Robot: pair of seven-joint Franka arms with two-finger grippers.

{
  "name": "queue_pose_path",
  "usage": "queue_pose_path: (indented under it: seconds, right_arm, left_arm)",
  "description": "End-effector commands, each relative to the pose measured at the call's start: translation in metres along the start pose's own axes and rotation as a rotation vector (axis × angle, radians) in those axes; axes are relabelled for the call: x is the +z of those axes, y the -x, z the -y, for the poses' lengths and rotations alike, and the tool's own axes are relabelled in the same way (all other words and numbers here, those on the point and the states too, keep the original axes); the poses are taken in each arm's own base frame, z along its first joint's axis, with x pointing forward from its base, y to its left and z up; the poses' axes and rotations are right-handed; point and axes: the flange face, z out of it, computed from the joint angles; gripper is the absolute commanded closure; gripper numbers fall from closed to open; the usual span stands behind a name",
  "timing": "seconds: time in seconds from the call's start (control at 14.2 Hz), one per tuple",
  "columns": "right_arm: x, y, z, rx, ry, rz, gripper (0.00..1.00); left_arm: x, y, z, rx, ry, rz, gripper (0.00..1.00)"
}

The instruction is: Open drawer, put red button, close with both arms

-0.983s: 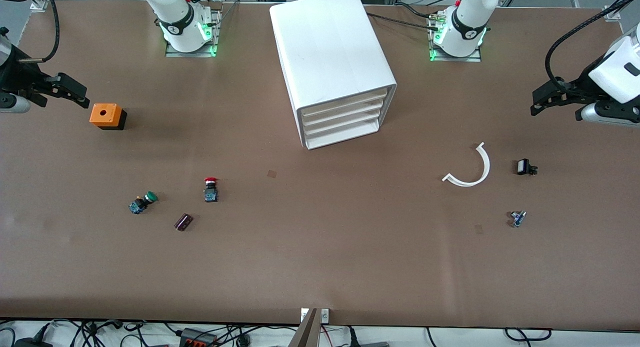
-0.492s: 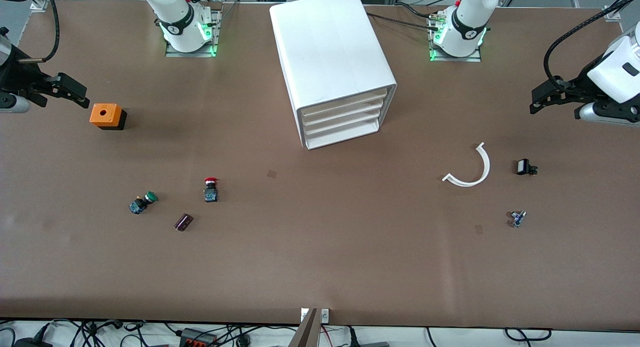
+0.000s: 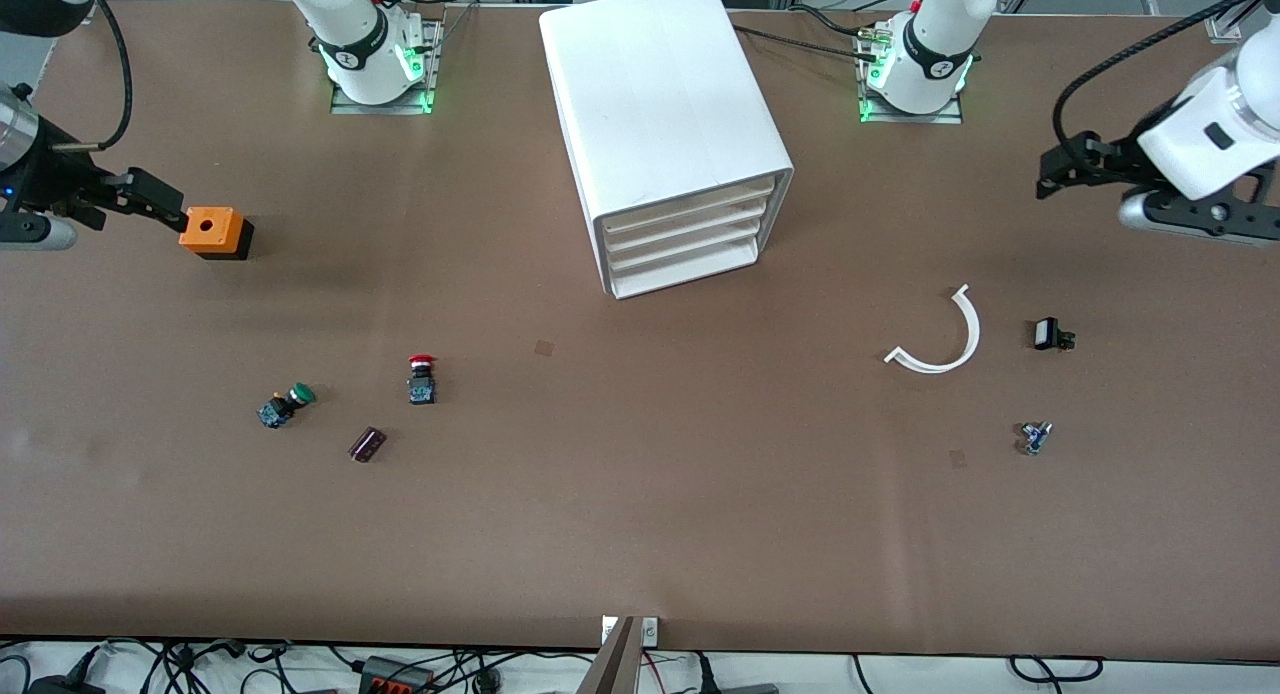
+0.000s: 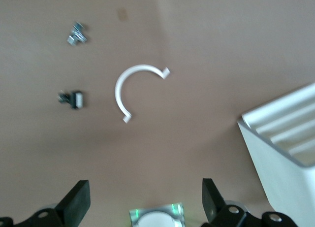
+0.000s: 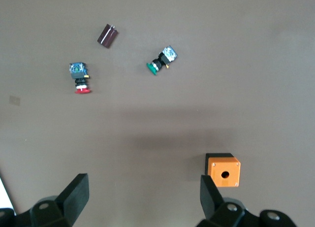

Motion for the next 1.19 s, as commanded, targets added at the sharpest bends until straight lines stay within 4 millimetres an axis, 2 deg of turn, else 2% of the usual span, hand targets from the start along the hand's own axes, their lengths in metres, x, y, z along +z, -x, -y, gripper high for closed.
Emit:
queue_pose_path:
  seconds: [0.0, 0.14, 0.21, 0.35, 0.42, 0.56, 0.63, 0.7, 0.77, 0.98, 1.12]
  right_arm:
    - [0.009, -0.024, -0.003, -0.011, 0.004, 0.014, 0.00]
    - [0.028, -0.032, -0.009, 0.004, -0.009, 0.045, 0.00]
    - [0.028, -0.032, -0.009, 0.002, -0.009, 0.045, 0.00]
    - [0.028, -0.033, 0.007, -0.027, -0.007, 0.044, 0.00]
    - [0.023, -0.034, 0.026, -0.059, -0.003, 0.034, 0.00]
    - [0.034, -0.040, 0.058, -0.113, 0.000, 0.051, 0.00]
    - [0.032, -0.039, 0.073, -0.129, 0.007, 0.047, 0.00]
    - [0.031, -0.038, 0.079, -0.136, 0.003, 0.049, 0.00]
    - [0.030, -0.037, 0.080, -0.134, -0.003, 0.051, 0.00]
    - [0.029, -0.035, 0.088, -0.132, -0.047, 0.053, 0.00]
    - [0.041, -0.041, 0.089, -0.145, -0.048, 0.068, 0.00]
  left_arm:
    - [0.010, -0.003, -0.026, 0.067, 0.075, 0.093, 0.00]
    - [0.032, -0.004, -0.044, 0.106, 0.181, 0.207, 0.00]
    - [0.049, -0.014, -0.044, 0.110, 0.207, 0.259, 0.00]
    - [0.073, -0.029, -0.046, 0.215, 0.336, 0.286, 0.00]
    - [0.090, -0.040, -0.047, 0.271, 0.411, 0.303, 0.00]
    - [0.131, -0.070, -0.038, 0.301, 0.553, 0.309, 0.00]
    - [0.149, -0.084, -0.047, 0.310, 0.611, 0.296, 0.00]
    - [0.160, -0.094, -0.064, 0.321, 0.615, 0.268, 0.00]
    - [0.169, -0.096, -0.090, 0.345, 0.607, 0.253, 0.00]
    - [0.218, -0.098, -0.129, 0.396, 0.617, 0.180, 0.00]
    - [0.258, -0.098, -0.130, 0.424, 0.680, 0.097, 0.00]
